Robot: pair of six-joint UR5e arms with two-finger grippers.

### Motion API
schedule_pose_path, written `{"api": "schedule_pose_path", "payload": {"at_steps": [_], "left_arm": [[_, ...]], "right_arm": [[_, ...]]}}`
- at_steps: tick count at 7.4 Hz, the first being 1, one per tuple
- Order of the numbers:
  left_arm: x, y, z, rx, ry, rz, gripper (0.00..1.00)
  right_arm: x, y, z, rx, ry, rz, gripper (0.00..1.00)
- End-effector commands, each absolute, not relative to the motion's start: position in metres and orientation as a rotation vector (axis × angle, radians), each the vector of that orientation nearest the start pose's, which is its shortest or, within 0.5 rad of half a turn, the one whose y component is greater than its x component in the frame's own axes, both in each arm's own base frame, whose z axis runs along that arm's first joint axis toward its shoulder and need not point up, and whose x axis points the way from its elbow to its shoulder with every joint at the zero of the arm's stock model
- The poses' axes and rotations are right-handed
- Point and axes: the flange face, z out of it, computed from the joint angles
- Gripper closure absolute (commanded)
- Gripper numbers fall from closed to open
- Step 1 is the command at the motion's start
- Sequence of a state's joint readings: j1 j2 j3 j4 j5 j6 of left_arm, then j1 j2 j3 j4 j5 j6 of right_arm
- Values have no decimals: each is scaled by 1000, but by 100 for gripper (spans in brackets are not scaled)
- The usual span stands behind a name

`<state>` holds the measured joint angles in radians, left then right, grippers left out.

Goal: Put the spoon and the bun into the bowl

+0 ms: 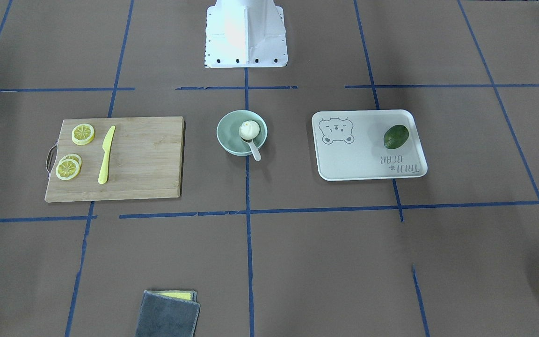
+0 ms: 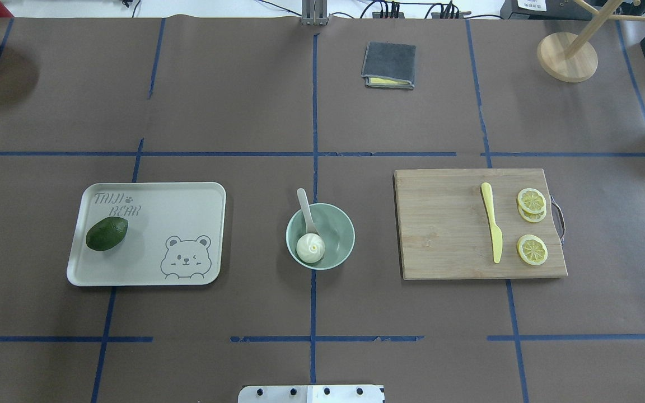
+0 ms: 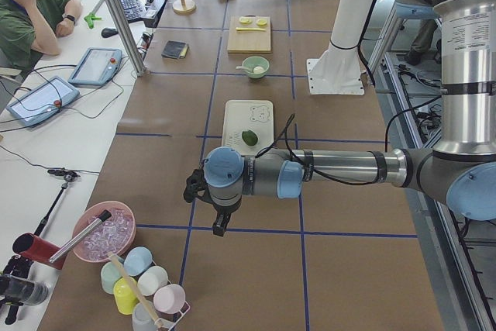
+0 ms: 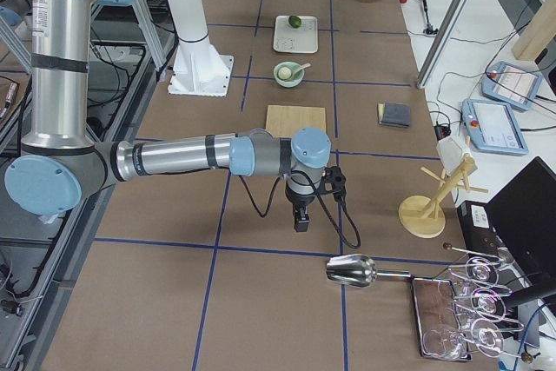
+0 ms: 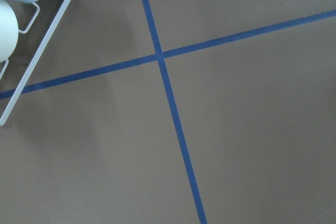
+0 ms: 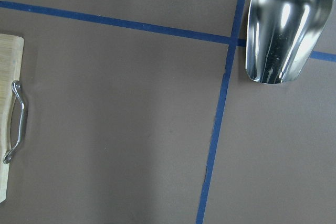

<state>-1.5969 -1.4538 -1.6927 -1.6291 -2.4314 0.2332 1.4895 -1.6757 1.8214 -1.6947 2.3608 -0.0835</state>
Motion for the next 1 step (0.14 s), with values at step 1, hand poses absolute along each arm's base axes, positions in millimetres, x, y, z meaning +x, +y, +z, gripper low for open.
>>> {"api": "schedule_pose_path", "payload": {"at_steps": [1], "left_arm": [[-69, -445, 641, 171, 847, 222, 0]], "right_arm": [[26, -448, 595, 24, -791, -165, 0]]}}
